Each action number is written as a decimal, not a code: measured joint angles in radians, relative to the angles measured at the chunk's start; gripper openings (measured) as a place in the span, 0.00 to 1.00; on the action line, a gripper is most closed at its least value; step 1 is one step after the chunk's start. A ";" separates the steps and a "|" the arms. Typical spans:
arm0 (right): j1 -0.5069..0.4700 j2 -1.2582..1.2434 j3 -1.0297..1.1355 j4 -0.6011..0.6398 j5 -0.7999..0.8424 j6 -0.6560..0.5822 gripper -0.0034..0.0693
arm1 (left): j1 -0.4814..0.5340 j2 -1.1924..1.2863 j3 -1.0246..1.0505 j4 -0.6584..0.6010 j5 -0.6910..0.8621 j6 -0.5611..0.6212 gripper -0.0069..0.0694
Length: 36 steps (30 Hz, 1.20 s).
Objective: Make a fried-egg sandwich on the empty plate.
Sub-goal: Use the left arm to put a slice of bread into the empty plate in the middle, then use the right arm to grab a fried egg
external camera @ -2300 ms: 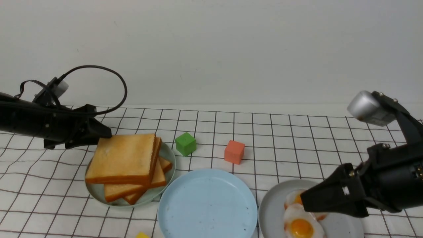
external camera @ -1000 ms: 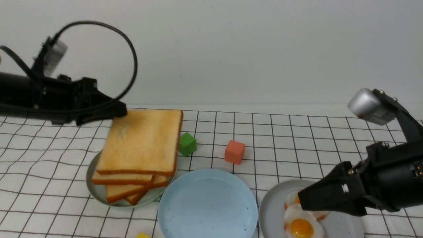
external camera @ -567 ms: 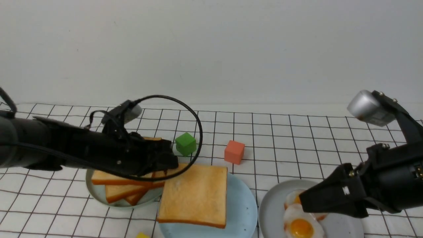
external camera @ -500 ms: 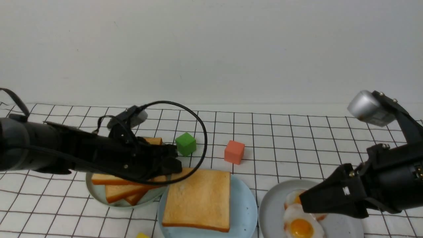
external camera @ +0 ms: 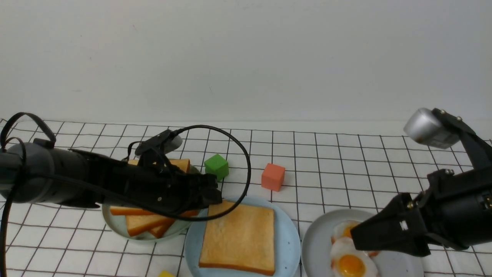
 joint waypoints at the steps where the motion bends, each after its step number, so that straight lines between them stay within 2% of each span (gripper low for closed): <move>1: 0.000 0.000 0.000 0.000 0.002 0.000 0.65 | 0.000 -0.002 0.000 0.002 0.003 0.000 0.54; 3: 0.000 0.000 0.000 0.000 0.013 0.000 0.65 | 0.000 -0.020 0.000 0.019 0.014 -0.007 0.66; 6: 0.000 0.000 -0.001 -0.003 0.038 0.001 0.65 | 0.000 -0.051 0.000 0.051 0.019 -0.019 0.77; 7: 0.000 0.000 -0.002 -0.008 0.054 0.002 0.65 | 0.000 -0.089 0.000 0.086 0.017 -0.030 0.84; 10: 0.000 0.000 -0.002 -0.025 0.068 0.002 0.65 | 0.000 -0.180 -0.007 0.189 0.015 -0.085 0.91; 14: 0.000 0.000 -0.002 -0.069 0.068 0.003 0.65 | 0.000 -0.282 -0.035 0.375 0.042 -0.200 0.92; 20: 0.000 0.000 -0.003 -0.154 0.059 0.090 0.65 | 0.000 -0.489 -0.159 0.910 0.279 -0.646 0.80; 23: 0.000 0.000 -0.004 -0.167 0.030 0.109 0.65 | 0.000 -0.569 -0.176 1.090 0.379 -0.810 0.70; 24: 0.000 0.000 -0.004 -0.182 0.005 0.129 0.65 | 0.000 -0.608 -0.174 1.147 0.427 -0.868 0.63; 27: 0.000 0.007 -0.004 -0.231 -0.051 0.202 0.65 | 0.000 -0.698 -0.148 1.185 0.494 -0.922 0.44; 29: -0.001 0.015 -0.004 -0.258 -0.073 0.237 0.65 | 0.000 -0.733 -0.130 1.184 0.506 -0.929 0.37; 30: -0.011 0.036 -0.004 -0.305 -0.108 0.301 0.65 | 0.000 -0.801 -0.084 1.170 0.517 -0.928 0.22; 32: -0.037 0.072 -0.004 -0.337 -0.126 0.356 0.65 | 0.000 -0.879 -0.028 1.151 0.528 -0.910 0.10; 36: -0.088 0.155 -0.004 -0.336 -0.141 0.353 0.65 | 0.000 -1.020 0.080 1.128 0.554 -0.871 0.07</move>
